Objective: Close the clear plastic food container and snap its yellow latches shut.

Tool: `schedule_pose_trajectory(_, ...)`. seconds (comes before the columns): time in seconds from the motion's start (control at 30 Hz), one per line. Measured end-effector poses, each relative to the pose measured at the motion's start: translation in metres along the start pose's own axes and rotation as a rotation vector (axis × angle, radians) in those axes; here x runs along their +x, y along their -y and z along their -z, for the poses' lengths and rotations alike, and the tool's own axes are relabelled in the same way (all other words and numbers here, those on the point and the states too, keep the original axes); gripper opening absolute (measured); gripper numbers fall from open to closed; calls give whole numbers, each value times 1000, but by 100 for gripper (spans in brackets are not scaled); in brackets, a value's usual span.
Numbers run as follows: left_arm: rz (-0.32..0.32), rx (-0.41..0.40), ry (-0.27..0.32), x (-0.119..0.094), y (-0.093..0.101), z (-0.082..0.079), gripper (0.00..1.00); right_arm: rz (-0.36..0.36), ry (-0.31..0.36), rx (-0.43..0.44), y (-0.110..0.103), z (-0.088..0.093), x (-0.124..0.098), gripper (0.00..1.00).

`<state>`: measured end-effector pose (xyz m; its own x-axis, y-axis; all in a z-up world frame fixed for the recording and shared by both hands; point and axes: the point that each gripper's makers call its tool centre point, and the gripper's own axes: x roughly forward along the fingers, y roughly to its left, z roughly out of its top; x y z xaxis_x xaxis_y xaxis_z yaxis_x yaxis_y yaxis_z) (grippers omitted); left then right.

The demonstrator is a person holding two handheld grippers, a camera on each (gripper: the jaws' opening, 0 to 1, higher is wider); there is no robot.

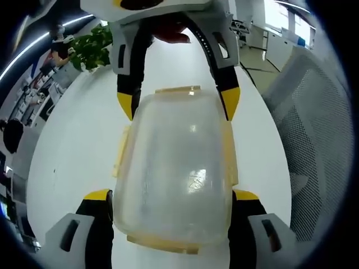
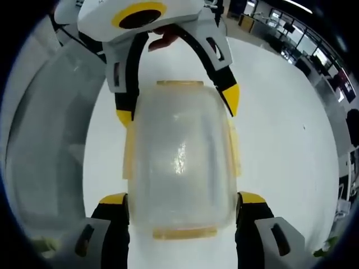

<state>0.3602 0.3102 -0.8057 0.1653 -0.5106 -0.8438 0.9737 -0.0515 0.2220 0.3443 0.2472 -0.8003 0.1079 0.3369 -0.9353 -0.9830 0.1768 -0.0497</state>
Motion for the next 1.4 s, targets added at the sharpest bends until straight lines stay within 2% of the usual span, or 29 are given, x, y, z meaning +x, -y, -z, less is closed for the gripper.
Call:
schedule_pose_trajectory(0.3,-4,-3,-12,-9,1,16,85,-5,17,-5,-4,-18,6,78)
schedule_pose_trajectory(0.9,-12,-15,-25,-21,2,37,85,-10,10,-23,-7,-39,15,78)
schedule_pose_trajectory(1.1,-16,-24,-28,-24,1,42,85,-10,-11,-27,-7,-45,18,78)
schedule_pose_trajectory(1.4,-20,-29,-28,-29,1,52,85,-10,0,-29,-8,-55,21,78)
